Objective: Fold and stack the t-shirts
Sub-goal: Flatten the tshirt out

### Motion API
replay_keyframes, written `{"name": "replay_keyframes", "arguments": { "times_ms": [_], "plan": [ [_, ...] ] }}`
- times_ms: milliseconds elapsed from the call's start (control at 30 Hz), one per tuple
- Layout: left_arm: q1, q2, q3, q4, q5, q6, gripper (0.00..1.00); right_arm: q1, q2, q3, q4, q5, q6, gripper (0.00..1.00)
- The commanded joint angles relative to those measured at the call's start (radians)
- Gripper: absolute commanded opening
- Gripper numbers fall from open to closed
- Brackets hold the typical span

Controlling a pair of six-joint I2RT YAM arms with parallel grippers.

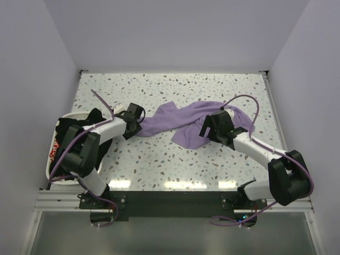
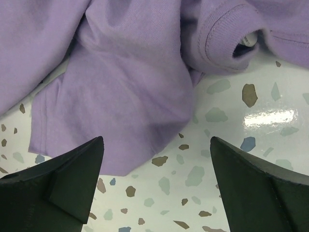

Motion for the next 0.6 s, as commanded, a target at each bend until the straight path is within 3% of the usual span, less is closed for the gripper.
{"name": "replay_keyframes", "arguments": {
  "times_ms": [0, 167, 300, 367, 567],
  "plan": [
    [0.018, 0.008, -0.019, 0.106, 0.013, -0.009, 0.53, -0.004, 0.003, -0.015, 0.059, -0.008, 0.018, 0.94],
    [0.024, 0.033, -0.011, 0.112, 0.020, -0.006, 0.40, -0.004, 0.020, -0.021, 0.066, -0.013, 0.021, 0.94],
    [0.026, 0.028, -0.008, 0.112, 0.021, 0.014, 0.08, -0.006, 0.025, -0.027, 0.078, -0.008, 0.030, 0.94],
    [0.027, 0.021, -0.002, 0.107, 0.021, 0.025, 0.00, -0.006, 0.029, -0.035, 0.084, -0.010, 0.038, 0.94],
    [0.027, -0.039, 0.002, 0.089, 0.009, 0.060, 0.00, -0.004, 0.043, -0.072, 0.128, -0.021, 0.092, 0.90]
  ]
}}
